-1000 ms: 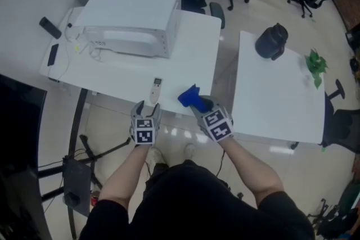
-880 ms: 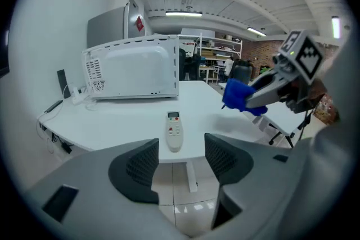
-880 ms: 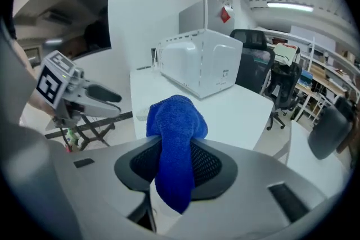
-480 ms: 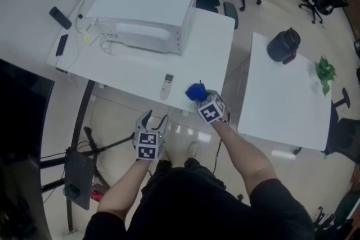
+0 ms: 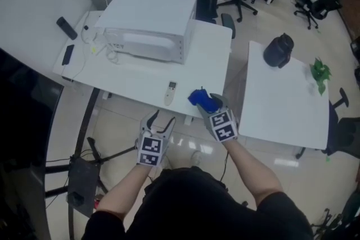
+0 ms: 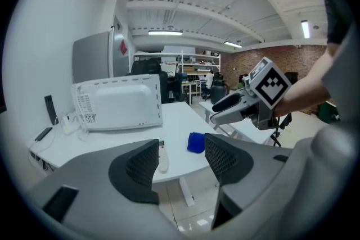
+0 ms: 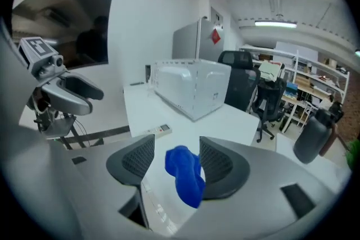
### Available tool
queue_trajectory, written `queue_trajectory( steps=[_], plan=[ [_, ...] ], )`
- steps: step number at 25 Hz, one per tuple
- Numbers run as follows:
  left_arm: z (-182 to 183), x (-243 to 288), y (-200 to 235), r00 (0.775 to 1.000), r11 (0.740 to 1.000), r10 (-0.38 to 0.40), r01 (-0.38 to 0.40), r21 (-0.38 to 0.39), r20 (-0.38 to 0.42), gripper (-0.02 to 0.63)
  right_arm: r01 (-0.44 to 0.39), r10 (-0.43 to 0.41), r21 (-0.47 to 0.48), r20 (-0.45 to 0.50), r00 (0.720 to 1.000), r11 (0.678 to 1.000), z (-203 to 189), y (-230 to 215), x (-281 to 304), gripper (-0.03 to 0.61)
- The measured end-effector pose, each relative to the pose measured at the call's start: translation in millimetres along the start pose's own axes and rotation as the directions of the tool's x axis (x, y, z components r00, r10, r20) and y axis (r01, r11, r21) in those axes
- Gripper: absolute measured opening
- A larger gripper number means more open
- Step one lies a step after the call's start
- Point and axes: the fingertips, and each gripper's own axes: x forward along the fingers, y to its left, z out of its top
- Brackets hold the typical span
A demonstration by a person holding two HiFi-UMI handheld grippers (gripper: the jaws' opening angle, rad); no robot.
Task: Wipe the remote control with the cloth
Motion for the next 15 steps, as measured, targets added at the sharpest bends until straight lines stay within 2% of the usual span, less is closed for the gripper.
queue_trajectory(
  steps=[3,6,9,11,15],
  plan=[
    [41.2,-21.2,-9.8,0.995,0.999,-0.030,0.027,0.034,0.091,0.261,-0.043,0.040,0.018,0.117,0.992,0.999,37.3,32.9,-48.6,0.253],
    [73.0,-39.9,-21.0,0.985,0.996,-0.063,0.052,0.073,0.161,0.261,-0.056,0.050,0.026,0.197,0.979,0.998,61.3,58.1,-85.4,0.190],
    [90.0,-52.6,-30.8,0.975,0.992,-0.096,0.076,0.105,0.199,0.248,-0.044,0.037,0.023,0.249,0.968,0.999,77.0,72.4,-109.2,0.133],
    [97.5,-56.7,-32.9,0.971,0.991,-0.096,0.073,0.114,0.220,0.205,-0.016,0.013,0.006,0.262,0.965,1.000,82.7,75.0,-116.3,0.090],
    [108.4,-64.9,-36.7,0.968,0.991,-0.084,0.057,0.120,0.236,0.079,0.008,-0.005,-0.008,0.276,0.961,1.000,92.2,80.1,-126.1,0.038]
  ],
)
